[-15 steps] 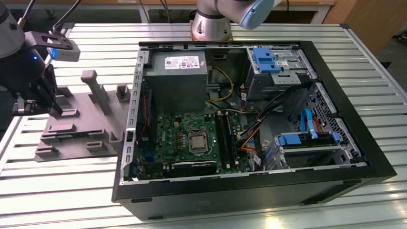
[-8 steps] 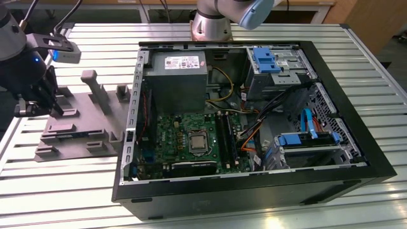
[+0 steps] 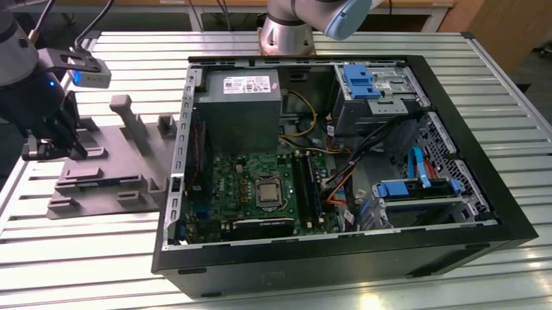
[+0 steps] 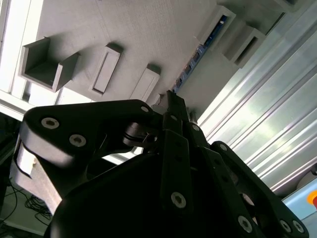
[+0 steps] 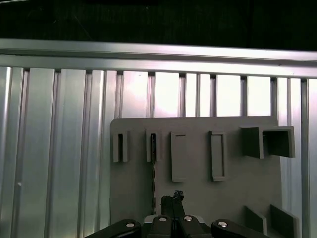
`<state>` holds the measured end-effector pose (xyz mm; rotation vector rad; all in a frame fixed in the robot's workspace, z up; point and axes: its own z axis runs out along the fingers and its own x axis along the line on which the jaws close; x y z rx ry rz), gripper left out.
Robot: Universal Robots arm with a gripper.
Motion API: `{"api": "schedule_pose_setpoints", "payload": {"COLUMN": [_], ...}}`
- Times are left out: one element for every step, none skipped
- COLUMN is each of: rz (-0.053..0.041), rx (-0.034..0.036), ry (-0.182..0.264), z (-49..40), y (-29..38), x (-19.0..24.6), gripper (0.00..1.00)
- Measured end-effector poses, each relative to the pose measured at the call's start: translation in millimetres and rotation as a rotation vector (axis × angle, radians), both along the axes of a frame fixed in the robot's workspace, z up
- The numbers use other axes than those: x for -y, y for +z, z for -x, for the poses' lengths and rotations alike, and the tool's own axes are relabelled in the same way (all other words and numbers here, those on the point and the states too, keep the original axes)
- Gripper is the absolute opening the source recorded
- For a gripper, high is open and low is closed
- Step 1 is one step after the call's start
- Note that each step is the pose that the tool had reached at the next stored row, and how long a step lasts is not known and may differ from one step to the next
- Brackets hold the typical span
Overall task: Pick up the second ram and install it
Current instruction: 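Pick up the second ram and move it above second insertion slot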
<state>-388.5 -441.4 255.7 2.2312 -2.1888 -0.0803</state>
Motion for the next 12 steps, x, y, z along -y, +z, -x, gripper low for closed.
{"api": "schedule_pose_setpoints", "payload": {"rz": [0.0000, 0.0000, 0.0000, 0.0000, 0.0000, -0.0001, -0.0001, -0.0001, 0.0000, 0.0000, -0.0001, -0.0001], "rx": [0.0000, 0.0000, 0.0001, 0.0001, 0.0001, 0.0001, 0.0001, 0.0000, 0.0000, 0.0000, 0.0001, 0.0001], "ry": [0.000, 0.000, 0.000, 0.000, 0.000, 0.000, 0.000, 0.000, 0.000, 0.000, 0.000, 0.000], "z": [0.0, 0.0, 0.0, 0.0, 0.0, 0.0, 0.0, 0.0, 0.0, 0.0, 0.0, 0.0], "y": [-0.4, -0.8, -1.2, -1.6, -2.0, -2.4, -2.8, -3.2, -3.5, -3.8, -4.2, -4.5], "x": [0.0, 0.0, 0.0, 0.0, 0.0, 0.0, 0.0, 0.0, 0.0, 0.0, 0.0, 0.0], "gripper": [0.11, 0.11, 0.11, 0.11, 0.11, 0.11, 0.11, 0.11, 0.11, 0.11, 0.11, 0.11]}}
